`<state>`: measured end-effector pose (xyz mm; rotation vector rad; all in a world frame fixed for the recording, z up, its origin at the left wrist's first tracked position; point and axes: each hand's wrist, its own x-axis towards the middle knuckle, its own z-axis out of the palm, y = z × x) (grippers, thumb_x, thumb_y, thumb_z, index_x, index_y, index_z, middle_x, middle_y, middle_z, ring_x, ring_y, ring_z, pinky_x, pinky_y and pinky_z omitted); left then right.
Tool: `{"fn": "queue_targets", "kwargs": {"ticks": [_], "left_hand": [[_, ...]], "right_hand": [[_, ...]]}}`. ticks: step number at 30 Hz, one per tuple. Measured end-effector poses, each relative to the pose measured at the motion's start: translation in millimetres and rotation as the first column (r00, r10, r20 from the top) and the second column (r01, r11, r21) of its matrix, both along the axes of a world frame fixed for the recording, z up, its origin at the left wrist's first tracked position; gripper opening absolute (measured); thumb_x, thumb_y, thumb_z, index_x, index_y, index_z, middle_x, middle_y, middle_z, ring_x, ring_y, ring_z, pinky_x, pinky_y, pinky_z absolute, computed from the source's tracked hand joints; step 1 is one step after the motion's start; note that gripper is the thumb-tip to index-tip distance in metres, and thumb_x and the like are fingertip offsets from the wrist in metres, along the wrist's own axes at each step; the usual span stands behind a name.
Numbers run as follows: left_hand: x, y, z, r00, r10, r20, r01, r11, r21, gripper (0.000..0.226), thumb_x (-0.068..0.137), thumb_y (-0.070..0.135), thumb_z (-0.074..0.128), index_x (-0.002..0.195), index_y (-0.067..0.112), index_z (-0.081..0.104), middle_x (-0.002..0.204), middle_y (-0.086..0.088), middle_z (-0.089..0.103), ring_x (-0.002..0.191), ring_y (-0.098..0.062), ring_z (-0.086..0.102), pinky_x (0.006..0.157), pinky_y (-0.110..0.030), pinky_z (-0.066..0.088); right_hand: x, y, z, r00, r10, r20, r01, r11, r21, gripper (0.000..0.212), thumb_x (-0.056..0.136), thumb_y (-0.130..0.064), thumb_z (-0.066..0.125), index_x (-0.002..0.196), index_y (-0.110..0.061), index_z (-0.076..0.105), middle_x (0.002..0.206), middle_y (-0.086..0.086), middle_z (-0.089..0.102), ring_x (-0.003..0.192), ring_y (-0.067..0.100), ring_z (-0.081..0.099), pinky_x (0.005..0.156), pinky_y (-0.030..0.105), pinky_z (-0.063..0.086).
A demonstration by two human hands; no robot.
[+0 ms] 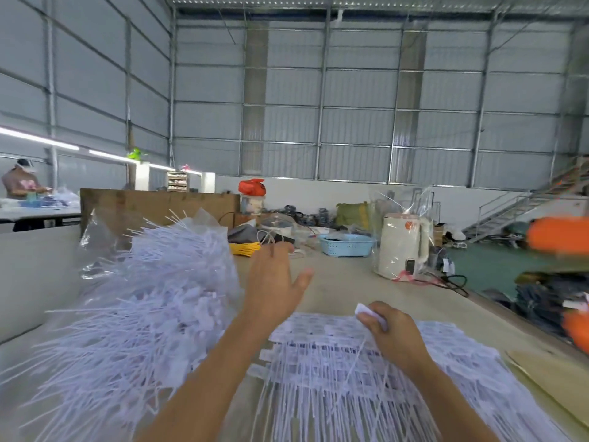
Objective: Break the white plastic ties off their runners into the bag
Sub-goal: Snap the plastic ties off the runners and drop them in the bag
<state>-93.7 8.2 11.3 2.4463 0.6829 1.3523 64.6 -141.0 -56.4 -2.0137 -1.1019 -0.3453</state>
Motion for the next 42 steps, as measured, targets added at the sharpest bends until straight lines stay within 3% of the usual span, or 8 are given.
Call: {"fn": "queue_targets", "kwargs": {"ticks": [5, 8, 12, 17, 21, 32, 36, 42], "left_hand": [[57, -51, -39, 0.889, -0.453, -0.066, 0.347, 0.761, -0.549, 0.043, 0.09, 0.051, 0.054, 0.112, 0.014, 0.055, 0.098, 0.002, 0.061, 0.089, -0.015, 0.06, 0.073, -0.024, 0.045], [72, -59, -69, 0.872, -0.488, 0.027, 0.417, 0.714, -0.563, 0.034, 0.095, 0.041, 0.053, 0.077, 0.013, 0.061, 0.059, 0.008, 0.064, 0.058, -0.003, 0.061, 0.055, -0.016, 0.044], [77, -54, -86, 0.903, -0.411, 0.123, 0.413, 0.756, -0.508, 0.038, 0.097, 0.021, 0.053, 0.077, -0.009, 0.066, 0.073, -0.025, 0.066, 0.071, -0.032, 0.066, 0.069, -0.039, 0.053], [66, -55, -86, 0.87, -0.417, 0.262, 0.49, 0.684, -0.541, 0.039, 0.097, 0.012, 0.051, 0.059, 0.006, 0.059, 0.037, 0.005, 0.052, 0.036, -0.003, 0.051, 0.044, -0.014, 0.042], [65, -55, -88, 0.887, -0.412, 0.209, 0.459, 0.732, -0.504, 0.043, 0.098, 0.019, 0.051, 0.055, 0.012, 0.049, 0.042, 0.001, 0.049, 0.043, -0.014, 0.048, 0.056, -0.028, 0.044], [72, -59, -81, 0.961, -0.265, -0.083, 0.205, 0.879, -0.431, 0.046, 0.099, 0.025, 0.045, 0.057, 0.006, 0.054, 0.08, -0.026, 0.067, 0.073, -0.032, 0.062, 0.068, -0.034, 0.043], [72, -54, -83, 0.928, -0.373, 0.014, 0.26, 0.617, -0.743, 0.042, 0.096, 0.017, 0.046, 0.054, 0.01, 0.049, 0.042, -0.007, 0.053, 0.032, -0.016, 0.045, 0.035, -0.019, 0.035], [56, -23, -82, 0.869, -0.334, 0.366, 0.431, 0.145, -0.891, 0.042, 0.099, 0.025, 0.049, 0.06, 0.011, 0.043, 0.039, 0.001, 0.038, 0.026, -0.009, 0.026, 0.033, -0.01, 0.019]], "right_hand": [[-4, -3, 7, 0.998, 0.061, -0.005, -0.06, 0.998, 0.03, 0.013, 0.089, -0.026, 0.061, 0.099, -0.017, 0.06, 0.08, 0.003, 0.064, 0.078, 0.024, 0.06, 0.071, 0.034, 0.045], [-1, -6, 2, 0.986, 0.148, -0.08, -0.147, 0.989, 0.017, 0.02, 0.086, -0.015, 0.06, 0.104, -0.021, 0.054, 0.075, -0.005, 0.063, 0.073, 0.018, 0.063, 0.07, 0.035, 0.051], [6, -9, 1, 0.965, 0.18, -0.189, -0.197, 0.978, -0.074, 0.046, 0.075, -0.018, 0.075, 0.111, -0.024, 0.047, 0.072, -0.012, 0.055, 0.073, 0.007, 0.056, 0.07, 0.023, 0.044], [10, -14, 1, 0.968, 0.175, -0.177, -0.197, 0.974, -0.112, 0.025, 0.078, -0.033, 0.075, 0.073, -0.016, 0.057, 0.062, -0.007, 0.046, 0.057, 0.005, 0.042, 0.059, 0.023, 0.033], [6, -15, 4, 0.942, 0.291, -0.166, -0.315, 0.937, -0.15, 0.039, 0.085, -0.023, 0.068, 0.051, -0.02, 0.05, 0.048, -0.01, 0.037, 0.047, 0.003, 0.033, 0.052, 0.017, 0.027], [9, -12, 4, 0.984, 0.172, 0.049, -0.147, 0.933, -0.328, 0.02, 0.085, -0.033, 0.066, 0.085, -0.013, 0.07, 0.088, 0.005, 0.068, 0.085, 0.018, 0.058, 0.075, 0.03, 0.042], [8, -11, 8, 0.985, 0.126, 0.12, -0.067, 0.913, -0.403, 0.017, 0.083, -0.037, 0.065, 0.084, -0.02, 0.068, 0.092, -0.001, 0.067, 0.089, 0.015, 0.057, 0.081, 0.029, 0.039], [31, -52, 25, 0.982, -0.126, 0.143, 0.157, 0.96, -0.232, 0.031, 0.09, -0.045, 0.054, 0.065, -0.03, 0.044, 0.072, -0.009, 0.053, 0.075, 0.016, 0.052, 0.073, 0.029, 0.035]]}}
